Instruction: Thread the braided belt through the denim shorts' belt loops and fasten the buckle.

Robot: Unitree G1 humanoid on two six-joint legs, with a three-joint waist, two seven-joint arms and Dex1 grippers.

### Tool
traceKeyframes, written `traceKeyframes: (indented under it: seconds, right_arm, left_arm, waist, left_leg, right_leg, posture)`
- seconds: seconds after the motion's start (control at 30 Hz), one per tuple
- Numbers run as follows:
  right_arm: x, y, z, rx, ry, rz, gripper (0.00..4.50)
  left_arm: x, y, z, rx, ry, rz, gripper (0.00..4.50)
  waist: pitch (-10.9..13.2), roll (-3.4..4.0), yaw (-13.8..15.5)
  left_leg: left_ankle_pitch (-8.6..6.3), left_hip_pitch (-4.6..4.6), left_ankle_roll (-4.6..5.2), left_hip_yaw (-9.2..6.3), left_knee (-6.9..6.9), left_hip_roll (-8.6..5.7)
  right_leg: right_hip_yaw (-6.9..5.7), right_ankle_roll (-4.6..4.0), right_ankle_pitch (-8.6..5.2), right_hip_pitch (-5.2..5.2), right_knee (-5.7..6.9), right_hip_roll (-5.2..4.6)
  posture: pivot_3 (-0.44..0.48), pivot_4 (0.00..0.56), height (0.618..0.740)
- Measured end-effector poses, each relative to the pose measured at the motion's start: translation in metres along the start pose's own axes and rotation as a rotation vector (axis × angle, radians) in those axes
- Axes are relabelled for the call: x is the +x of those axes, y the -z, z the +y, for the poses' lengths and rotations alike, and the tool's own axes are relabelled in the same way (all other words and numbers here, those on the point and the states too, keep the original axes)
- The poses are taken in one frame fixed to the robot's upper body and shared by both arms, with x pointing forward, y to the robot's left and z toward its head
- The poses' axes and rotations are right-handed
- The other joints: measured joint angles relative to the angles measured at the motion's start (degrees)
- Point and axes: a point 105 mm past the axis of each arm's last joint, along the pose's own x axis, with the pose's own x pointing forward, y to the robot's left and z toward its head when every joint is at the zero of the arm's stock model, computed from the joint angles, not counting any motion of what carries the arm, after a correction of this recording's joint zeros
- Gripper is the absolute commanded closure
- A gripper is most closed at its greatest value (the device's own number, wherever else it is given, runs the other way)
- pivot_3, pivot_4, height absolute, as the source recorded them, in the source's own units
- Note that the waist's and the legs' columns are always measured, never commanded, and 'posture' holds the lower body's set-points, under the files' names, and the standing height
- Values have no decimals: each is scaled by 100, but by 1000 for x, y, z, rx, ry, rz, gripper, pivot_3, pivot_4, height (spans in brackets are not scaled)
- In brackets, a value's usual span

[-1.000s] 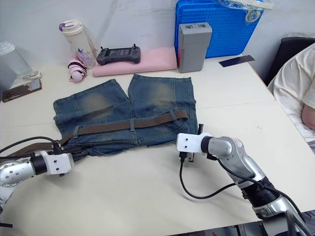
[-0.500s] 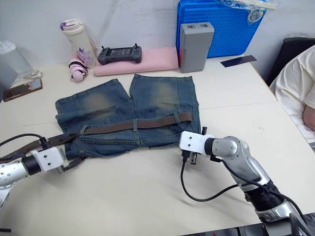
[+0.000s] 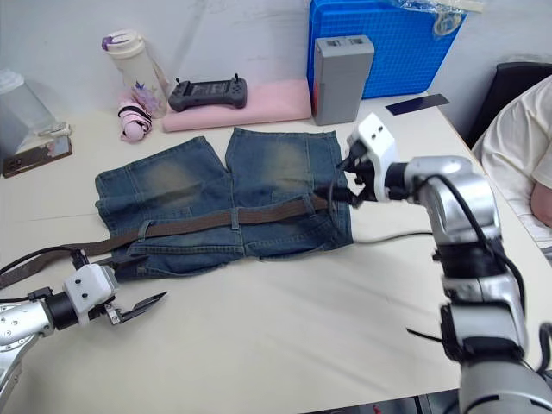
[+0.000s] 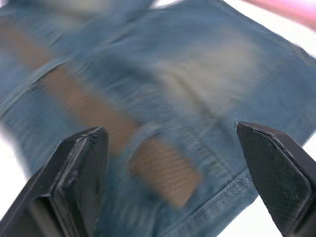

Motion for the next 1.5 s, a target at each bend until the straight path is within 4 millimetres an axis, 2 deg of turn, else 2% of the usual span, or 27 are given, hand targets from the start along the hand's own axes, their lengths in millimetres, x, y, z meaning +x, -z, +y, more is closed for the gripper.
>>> traceKeyframes:
  seconds: [0.1, 0.2, 0.5, 0.8, 0.93, 1.0, 1.07, 1.2, 1.33, 1.43, 1.5]
  right_arm:
    - [14, 25, -11, 153, 3, 76, 44]
    - [24, 46, -11, 277, -20, 135, 44]
    - [28, 54, 1, 322, -106, 155, 44]
    - [32, 61, 13, 351, -153, 163, 4121]
    - [32, 61, 14, 348, -149, 155, 4204]
    - [31, 60, 15, 339, -145, 149, 4204]
    - [30, 59, 16, 314, -139, 140, 4204]
    - [28, 52, 22, 242, -137, 111, 4204]
    - [29, 47, 30, 199, -136, 89, 4204]
    - [31, 43, 38, 172, -147, 67, 4204]
    - [30, 43, 41, 161, -148, 59, 4204]
  left_arm:
    - [2, 0, -5, -10, 2, 1, 0]
    - [2, 2, -7, -22, -4, 3, 0]
    - [1, 4, -11, -19, -23, 14, 0]
    - [4, 0, -8, 16, -25, 16, 0]
    - [7, -4, -4, -28, -30, -19, 0]
    - [5, -11, 6, -82, -43, -57, 0]
    - [-3, -21, 25, -131, -72, -94, 0]
    - [-20, -31, 86, -347, -170, -176, 0]
    - [-17, -17, 112, -663, -135, -212, 0]
    - [-3, -3, 114, -860, -72, -198, 0]
    - [6, 2, 112, -921, -28, -177, 0]
  waist:
    - [0, 0, 16]
    - [0, 0, -6]
    - [-2, -2, -8]
    - [-3, -1, -21]
    - [-4, -2, -21]
    - [-3, -2, -18]
    - [-3, -2, -21]
    - [-3, -2, -29]
    - [-4, -2, -84]
    - [-6, -6, -162]
    - [-8, -10, -207]
  left_leg:
    - [-3, -27, 5, -7, 4, 1]
    - [-6, -83, 12, 1, 25, -9]
    - [-4, -101, 8, 6, 58, -8]
    - [-2, -99, 4, 8, 63, -7]
    - [-2, -99, 4, 7, 65, -7]
    - [-2, -102, 3, 6, 68, -7]
    - [-2, -107, 2, 6, 76, -6]
    - [-3, -116, 1, 5, 98, -8]
    - [-3, -117, 1, 1, 101, -10]
    - [-3, -122, 1, -4, 108, -11]
    - [-3, -127, 0, -2, 112, -12]
  right_leg:
    - [-11, -2, -1, -15, -4, -1]
    - [-9, 4, 3, -69, 20, -11]
    - [-12, 4, 3, -84, 32, -13]
    - [-9, 4, 4, -85, 40, -11]
    - [-10, 4, 4, -86, 42, -11]
    - [-11, 4, 4, -88, 44, -11]
    - [-11, 4, 4, -93, 51, -10]
    - [-10, 4, 4, -101, 74, -10]
    - [-14, 4, 4, -101, 86, -11]
    - [-18, 4, 4, -107, 113, -11]
    - [-20, 4, 4, -113, 117, -12]
  posture:
    - [0, 150, 676]
    - [0, 150, 676]
    - [0, 150, 676]
    - [0, 150, 676]
    - [0, 150, 676]
    - [0, 150, 676]
    - [0, 150, 676]
    - [0, 150, 676]
    - [0, 150, 676]
    - [0, 150, 676]
    - [0, 150, 676]
